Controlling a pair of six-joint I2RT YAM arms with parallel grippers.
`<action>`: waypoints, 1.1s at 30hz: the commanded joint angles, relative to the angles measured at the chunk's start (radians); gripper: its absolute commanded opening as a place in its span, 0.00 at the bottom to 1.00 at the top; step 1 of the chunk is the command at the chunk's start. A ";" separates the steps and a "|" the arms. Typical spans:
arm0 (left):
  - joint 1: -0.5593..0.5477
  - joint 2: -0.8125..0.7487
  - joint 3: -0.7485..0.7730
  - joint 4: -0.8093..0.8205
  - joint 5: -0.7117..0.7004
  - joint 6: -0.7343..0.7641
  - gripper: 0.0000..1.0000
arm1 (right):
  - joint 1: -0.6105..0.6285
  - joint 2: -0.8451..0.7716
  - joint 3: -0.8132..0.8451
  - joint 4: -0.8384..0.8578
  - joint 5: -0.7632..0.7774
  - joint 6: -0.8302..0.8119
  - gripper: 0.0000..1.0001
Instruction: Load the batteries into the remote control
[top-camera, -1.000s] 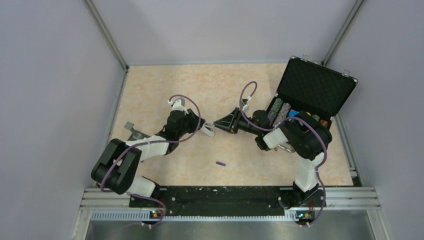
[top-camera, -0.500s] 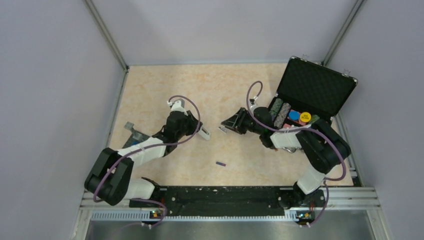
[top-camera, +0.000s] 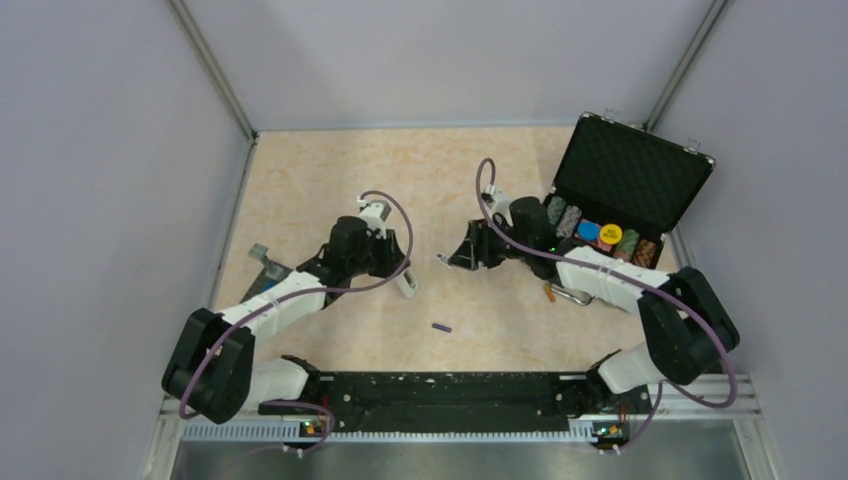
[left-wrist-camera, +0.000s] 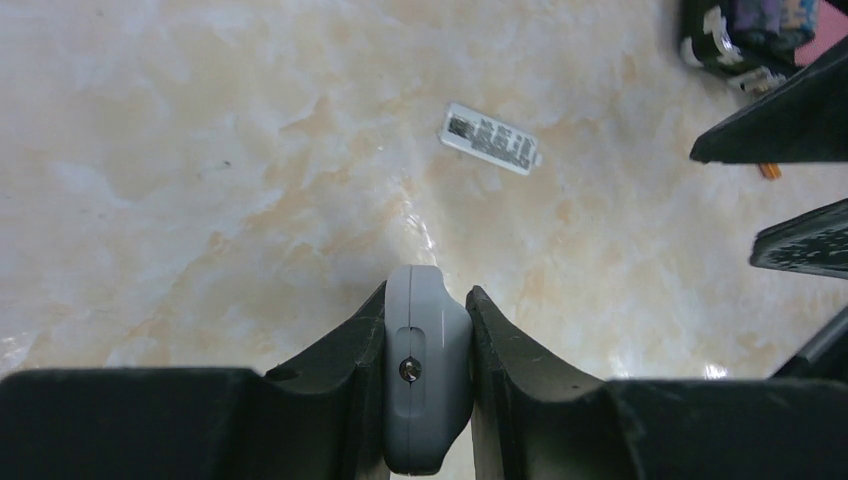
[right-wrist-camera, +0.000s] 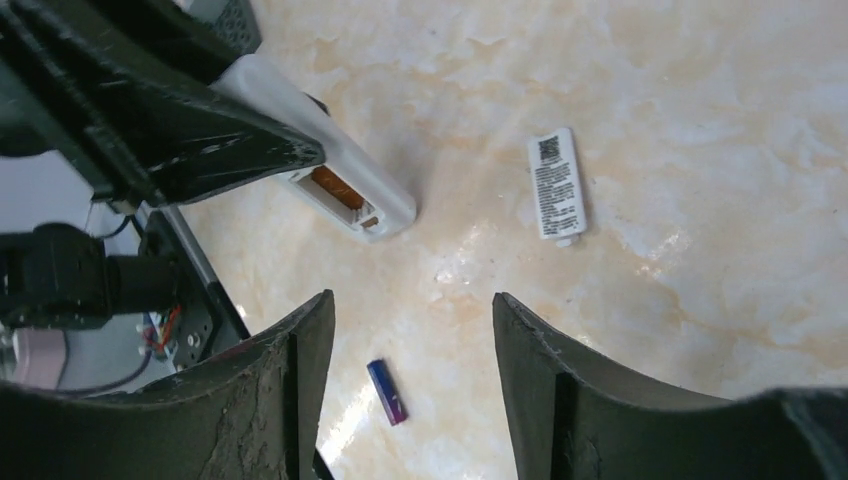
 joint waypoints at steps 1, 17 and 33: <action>0.004 -0.007 0.072 -0.074 0.179 0.104 0.00 | -0.003 -0.122 0.015 -0.106 -0.101 -0.191 0.62; 0.007 0.033 0.333 -0.186 0.658 0.169 0.00 | 0.109 -0.413 -0.031 -0.148 0.095 -0.292 0.73; 0.060 0.018 0.415 -0.232 0.801 0.348 0.00 | 0.226 -0.399 0.023 -0.058 0.200 -0.236 0.72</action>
